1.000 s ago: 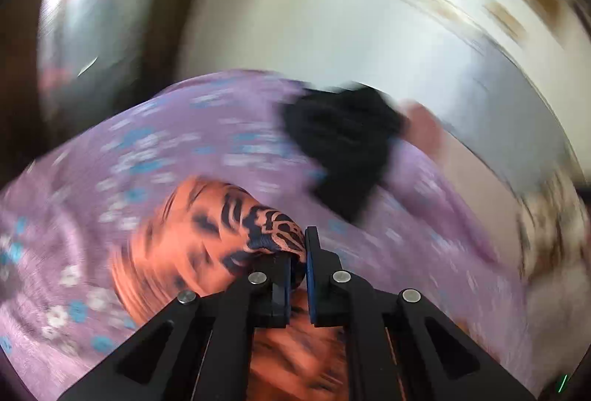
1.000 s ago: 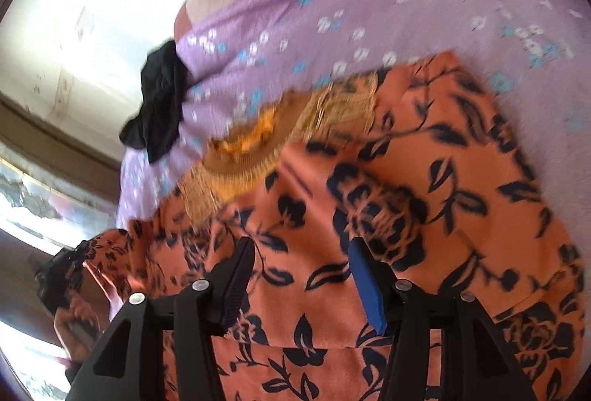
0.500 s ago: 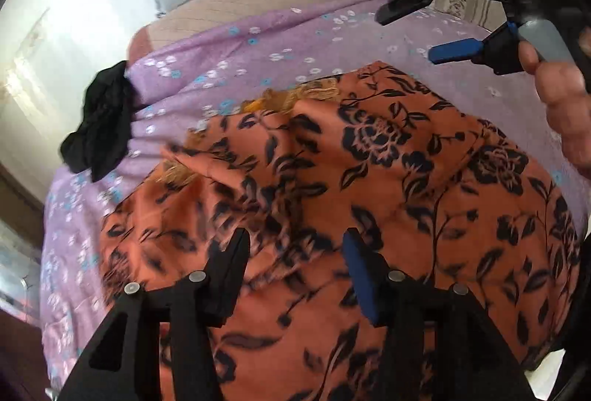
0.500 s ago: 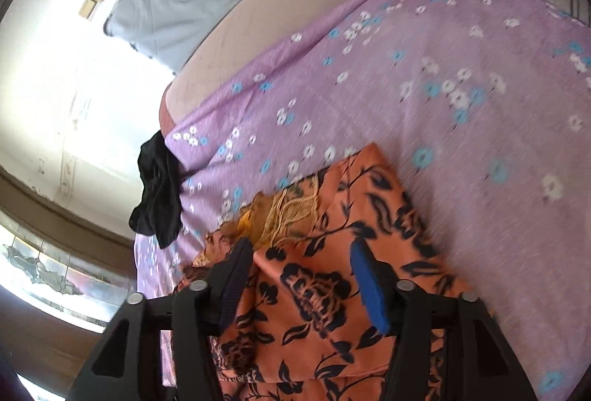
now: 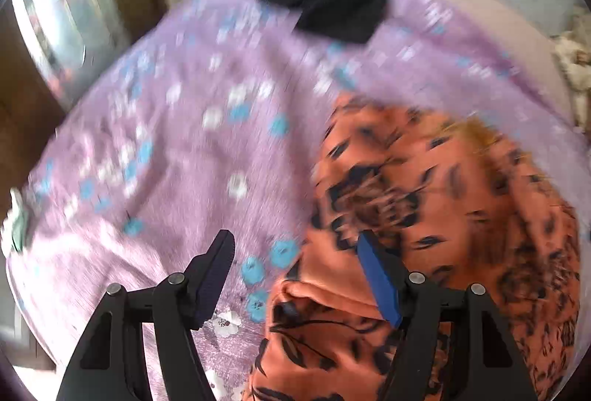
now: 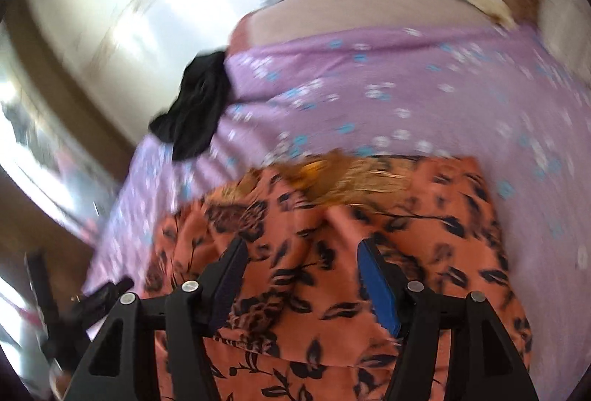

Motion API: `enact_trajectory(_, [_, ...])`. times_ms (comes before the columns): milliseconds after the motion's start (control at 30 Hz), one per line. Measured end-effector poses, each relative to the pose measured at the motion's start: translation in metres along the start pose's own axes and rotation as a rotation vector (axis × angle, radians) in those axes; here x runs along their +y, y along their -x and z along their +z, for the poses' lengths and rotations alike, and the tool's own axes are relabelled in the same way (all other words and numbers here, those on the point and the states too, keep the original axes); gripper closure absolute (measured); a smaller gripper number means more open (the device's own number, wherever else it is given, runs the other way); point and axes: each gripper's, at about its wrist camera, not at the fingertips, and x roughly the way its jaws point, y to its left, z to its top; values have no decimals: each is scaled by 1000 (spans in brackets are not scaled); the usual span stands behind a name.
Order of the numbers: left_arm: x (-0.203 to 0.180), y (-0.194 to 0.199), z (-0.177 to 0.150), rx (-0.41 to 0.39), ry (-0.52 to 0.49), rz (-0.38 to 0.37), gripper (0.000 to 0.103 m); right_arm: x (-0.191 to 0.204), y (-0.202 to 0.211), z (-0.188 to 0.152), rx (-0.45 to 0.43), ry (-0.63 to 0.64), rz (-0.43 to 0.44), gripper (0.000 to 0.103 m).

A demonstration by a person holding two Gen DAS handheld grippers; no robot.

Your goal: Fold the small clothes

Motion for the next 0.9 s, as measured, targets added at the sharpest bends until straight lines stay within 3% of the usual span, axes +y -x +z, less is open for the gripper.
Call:
enact_trajectory(67, [-5,-15,-1,53,-10,21,33,30,-16,4,20,94,-25,37])
enact_trajectory(200, [-19,-15,0,29,-73,47,33,95,-66,15,87,290,-160,37])
enact_trajectory(333, [-12,-20,3,52,-39,6,33,103,-113,18,133,323,-316,42])
enact_trajectory(367, [-10,-21,2,57,-27,-5,33,98,-120,18,159,308,-319,45])
enact_trajectory(433, [-9,-21,1,57,-25,-8,33,81,-134,17,226,243,-276,76])
enact_trajectory(467, [-11,-20,1,55,-29,-4,33,76,-135,18,229,215,-261,80])
enact_trajectory(533, [-13,-18,0,48,-40,5,33,62,-114,22,173,134,-221,97])
enact_trajectory(633, [-13,-18,0,46,-39,8,33,42,-67,28,52,83,-209,98])
enact_trajectory(767, [-12,-17,1,46,-31,9,33,-25,8,23,-63,-76,-223,98])
enact_trajectory(900, [-15,-16,0,36,-40,33,32,-106,44,-6,-49,-271,-183,98])
